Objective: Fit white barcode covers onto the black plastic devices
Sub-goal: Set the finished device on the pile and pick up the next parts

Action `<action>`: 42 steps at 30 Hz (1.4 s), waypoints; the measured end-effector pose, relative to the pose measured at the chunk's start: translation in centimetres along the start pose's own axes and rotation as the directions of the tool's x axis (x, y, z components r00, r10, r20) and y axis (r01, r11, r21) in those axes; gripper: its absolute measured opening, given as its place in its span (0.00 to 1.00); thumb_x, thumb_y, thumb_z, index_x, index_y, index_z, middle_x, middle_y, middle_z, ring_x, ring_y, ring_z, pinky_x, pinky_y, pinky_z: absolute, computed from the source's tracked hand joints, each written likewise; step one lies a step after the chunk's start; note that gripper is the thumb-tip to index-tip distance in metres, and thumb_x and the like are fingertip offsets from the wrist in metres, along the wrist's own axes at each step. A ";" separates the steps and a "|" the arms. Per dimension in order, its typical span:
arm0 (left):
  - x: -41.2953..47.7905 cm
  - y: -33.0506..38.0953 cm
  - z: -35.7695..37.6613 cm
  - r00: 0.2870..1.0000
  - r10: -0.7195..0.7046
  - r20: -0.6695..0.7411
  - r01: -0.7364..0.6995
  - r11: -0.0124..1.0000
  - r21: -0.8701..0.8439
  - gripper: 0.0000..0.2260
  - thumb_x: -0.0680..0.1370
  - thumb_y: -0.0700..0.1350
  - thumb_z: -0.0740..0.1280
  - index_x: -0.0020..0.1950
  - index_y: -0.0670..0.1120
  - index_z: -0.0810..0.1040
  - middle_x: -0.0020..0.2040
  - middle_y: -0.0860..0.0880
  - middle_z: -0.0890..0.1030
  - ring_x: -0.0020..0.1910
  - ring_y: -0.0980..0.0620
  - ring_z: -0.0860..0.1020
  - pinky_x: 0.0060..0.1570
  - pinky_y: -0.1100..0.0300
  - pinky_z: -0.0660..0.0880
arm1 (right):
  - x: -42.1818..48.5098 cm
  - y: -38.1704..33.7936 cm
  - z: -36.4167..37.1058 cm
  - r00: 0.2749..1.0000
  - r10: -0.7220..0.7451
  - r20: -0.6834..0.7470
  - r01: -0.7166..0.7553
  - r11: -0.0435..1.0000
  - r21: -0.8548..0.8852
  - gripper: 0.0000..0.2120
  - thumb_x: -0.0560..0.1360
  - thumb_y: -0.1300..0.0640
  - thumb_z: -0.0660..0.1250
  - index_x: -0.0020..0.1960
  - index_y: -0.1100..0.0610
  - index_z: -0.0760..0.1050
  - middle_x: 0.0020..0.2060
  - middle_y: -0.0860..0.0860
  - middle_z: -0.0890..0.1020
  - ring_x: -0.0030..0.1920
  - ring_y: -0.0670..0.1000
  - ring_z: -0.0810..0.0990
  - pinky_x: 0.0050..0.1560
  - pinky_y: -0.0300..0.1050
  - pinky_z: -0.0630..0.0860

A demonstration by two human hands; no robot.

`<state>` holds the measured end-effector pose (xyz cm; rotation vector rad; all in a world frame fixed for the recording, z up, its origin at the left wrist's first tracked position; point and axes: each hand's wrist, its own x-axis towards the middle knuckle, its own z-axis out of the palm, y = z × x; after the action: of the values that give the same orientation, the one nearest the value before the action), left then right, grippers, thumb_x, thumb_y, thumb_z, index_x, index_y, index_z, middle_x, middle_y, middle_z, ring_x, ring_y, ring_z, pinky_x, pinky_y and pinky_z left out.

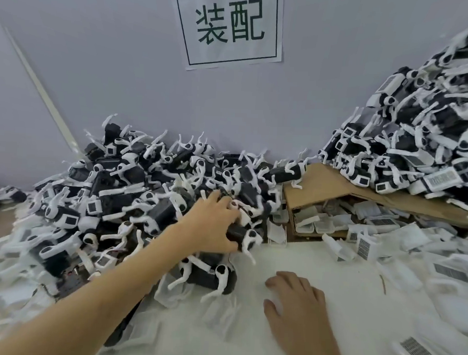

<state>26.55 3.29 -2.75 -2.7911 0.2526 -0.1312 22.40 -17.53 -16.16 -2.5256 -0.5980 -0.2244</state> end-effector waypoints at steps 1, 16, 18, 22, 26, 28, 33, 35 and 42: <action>-0.6 0.6 0.1 0.999 0.032 -0.013 -0.032 0.999 -0.010 0.27 0.74 0.62 0.66 0.70 0.54 0.71 0.70 0.47 0.69 0.71 0.42 0.62 0.64 0.45 0.72 | 0.1 0.1 0.1 1.000 0.001 0.006 -0.001 1.000 -0.004 0.16 0.80 0.44 0.57 0.67 0.37 0.66 0.70 0.35 0.63 0.71 0.40 0.61 0.66 0.41 0.54; 1.4 -8.2 -3.9 0.927 -0.374 -0.043 0.342 0.885 -0.316 0.46 0.66 0.82 0.50 0.78 0.59 0.63 0.80 0.47 0.61 0.78 0.42 0.61 0.72 0.36 0.59 | -0.4 -0.4 -0.2 0.999 0.020 0.037 -0.019 0.999 -0.036 0.15 0.81 0.46 0.57 0.67 0.37 0.66 0.69 0.35 0.64 0.70 0.40 0.61 0.66 0.40 0.54; 3.2 -10.0 -3.3 0.909 -0.333 0.252 0.405 0.848 -0.341 0.45 0.67 0.80 0.52 0.79 0.56 0.63 0.81 0.47 0.60 0.78 0.42 0.60 0.75 0.39 0.56 | 0.0 -0.5 -0.2 0.998 0.036 0.048 -0.034 0.998 -0.046 0.15 0.80 0.45 0.57 0.67 0.37 0.66 0.69 0.34 0.64 0.71 0.40 0.61 0.67 0.41 0.55; 5.0 -7.6 -1.5 0.896 -0.270 0.353 0.378 0.882 -0.282 0.37 0.74 0.76 0.43 0.81 0.63 0.51 0.82 0.46 0.58 0.80 0.40 0.57 0.76 0.39 0.54 | 0.9 -0.4 -0.2 0.997 0.057 0.043 -0.054 0.997 -0.052 0.14 0.79 0.45 0.58 0.64 0.37 0.68 0.67 0.34 0.65 0.68 0.41 0.64 0.65 0.41 0.57; 3.3 -1.2 -0.8 0.990 -0.094 0.102 0.091 0.995 0.035 0.45 0.69 0.68 0.25 0.77 0.59 0.63 0.55 0.43 0.81 0.41 0.43 0.78 0.36 0.53 0.71 | 0.8 -0.4 -0.1 0.999 0.035 0.012 -0.034 0.998 -0.056 0.13 0.80 0.47 0.56 0.63 0.39 0.68 0.63 0.37 0.68 0.64 0.43 0.66 0.61 0.44 0.60; 1.6 1.5 -0.7 0.989 -0.139 -0.044 0.140 0.990 0.013 0.42 0.72 0.71 0.32 0.63 0.51 0.76 0.32 0.50 0.74 0.27 0.52 0.67 0.28 0.59 0.58 | 0.6 -0.3 -0.1 1.000 0.028 0.004 -0.028 0.997 -0.075 0.13 0.79 0.49 0.56 0.62 0.41 0.70 0.63 0.39 0.69 0.64 0.45 0.67 0.61 0.45 0.61; -1.4 1.8 -1.5 0.963 -0.257 -0.074 0.237 0.948 -0.215 0.29 0.80 0.70 0.49 0.63 0.51 0.77 0.40 0.50 0.79 0.42 0.47 0.76 0.41 0.55 0.65 | 0.1 -0.1 -0.6 0.999 0.023 0.024 -0.022 0.998 -0.057 0.13 0.80 0.50 0.58 0.63 0.43 0.73 0.64 0.40 0.71 0.65 0.47 0.69 0.61 0.45 0.61; -3.7 1.8 -1.8 0.963 -0.231 -0.139 0.171 0.922 -0.349 0.23 0.82 0.65 0.51 0.65 0.55 0.77 0.55 0.51 0.82 0.58 0.48 0.77 0.52 0.52 0.66 | -0.1 -0.2 -0.8 0.999 0.036 0.006 -0.036 0.999 0.001 0.13 0.80 0.50 0.60 0.63 0.43 0.74 0.64 0.40 0.73 0.64 0.46 0.70 0.61 0.44 0.60; -12.9 7.3 3.4 0.829 -0.400 -0.391 0.172 0.847 -0.503 0.29 0.77 0.66 0.56 0.74 0.53 0.68 0.78 0.53 0.66 0.75 0.52 0.66 0.71 0.55 0.57 | -0.5 -1.3 -1.4 0.998 -0.050 -0.044 0.062 0.926 0.371 0.29 0.79 0.48 0.68 0.76 0.44 0.60 0.68 0.36 0.70 0.66 0.40 0.71 0.67 0.42 0.66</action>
<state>13.13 0.09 -9.17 -3.1927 -0.0552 -0.9795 21.30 -17.43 -14.50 -2.1354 -0.6339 -0.1568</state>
